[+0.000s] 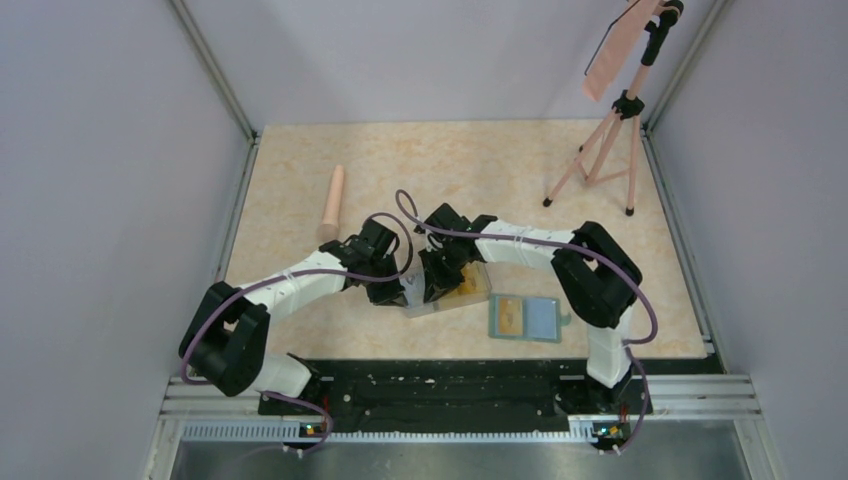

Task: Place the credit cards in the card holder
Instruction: Pick up the credit card from the storage box.

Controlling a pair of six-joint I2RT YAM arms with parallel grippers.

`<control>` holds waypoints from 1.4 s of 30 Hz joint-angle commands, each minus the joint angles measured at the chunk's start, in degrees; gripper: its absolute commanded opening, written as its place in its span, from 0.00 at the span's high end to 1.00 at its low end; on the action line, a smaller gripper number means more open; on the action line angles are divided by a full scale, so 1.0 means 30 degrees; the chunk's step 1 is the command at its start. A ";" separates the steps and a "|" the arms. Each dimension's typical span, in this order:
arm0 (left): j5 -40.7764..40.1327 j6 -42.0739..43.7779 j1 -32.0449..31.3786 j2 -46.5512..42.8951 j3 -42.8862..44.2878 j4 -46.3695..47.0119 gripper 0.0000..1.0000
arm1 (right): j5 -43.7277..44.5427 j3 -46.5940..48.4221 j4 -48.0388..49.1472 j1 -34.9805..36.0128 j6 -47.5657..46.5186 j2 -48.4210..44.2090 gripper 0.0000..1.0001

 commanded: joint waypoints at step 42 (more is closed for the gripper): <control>-0.0385 0.0748 -0.0385 0.0585 0.0379 -0.0787 1.00 | 0.0557 0.0735 -0.1846 0.0317 -0.1822 -0.0826 0.82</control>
